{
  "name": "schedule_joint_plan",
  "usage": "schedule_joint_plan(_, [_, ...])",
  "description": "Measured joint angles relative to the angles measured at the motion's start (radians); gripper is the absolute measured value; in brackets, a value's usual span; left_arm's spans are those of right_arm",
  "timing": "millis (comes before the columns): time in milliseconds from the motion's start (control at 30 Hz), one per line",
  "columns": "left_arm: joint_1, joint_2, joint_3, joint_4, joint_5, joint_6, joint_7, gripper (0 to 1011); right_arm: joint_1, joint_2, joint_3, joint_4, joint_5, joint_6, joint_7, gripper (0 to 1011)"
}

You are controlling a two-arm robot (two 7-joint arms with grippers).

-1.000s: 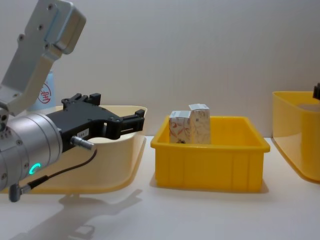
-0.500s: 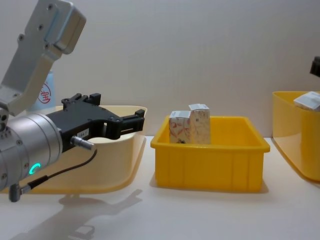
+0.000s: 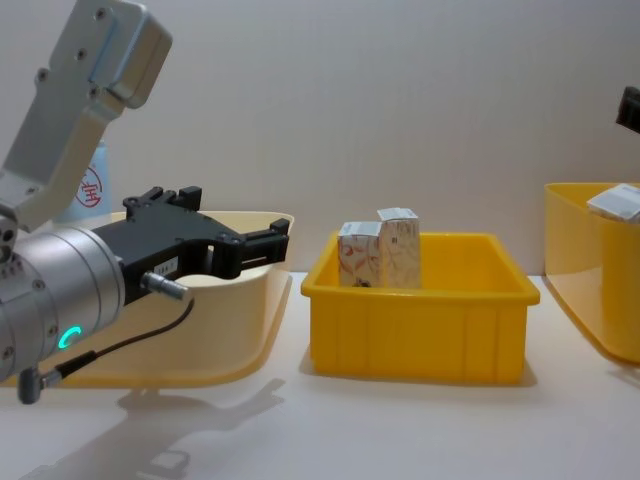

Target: Bimanual collaborative sorting of washing and personal care products

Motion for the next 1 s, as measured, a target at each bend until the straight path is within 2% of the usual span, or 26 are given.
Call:
schedule_joint_plan(233, [0.0,0.0,0.0,0.0,0.0,0.0,0.0,1003,-0.005,0.01,-0.008,-0.005,0.007,0.002,0.0,1001])
schedule_joint_plan(367, [0.0,0.0,0.0,0.0,0.0,0.0,0.0,1003,-0.016,0.03,-0.022,-0.016,0.021,0.011,0.001,1001])
schedule_joint_plan(1000, [0.0,0.0,0.0,0.0,0.0,0.0,0.0,1003,-0.112,0.203,-0.151,-0.104,0.143,0.087,0.009,1001])
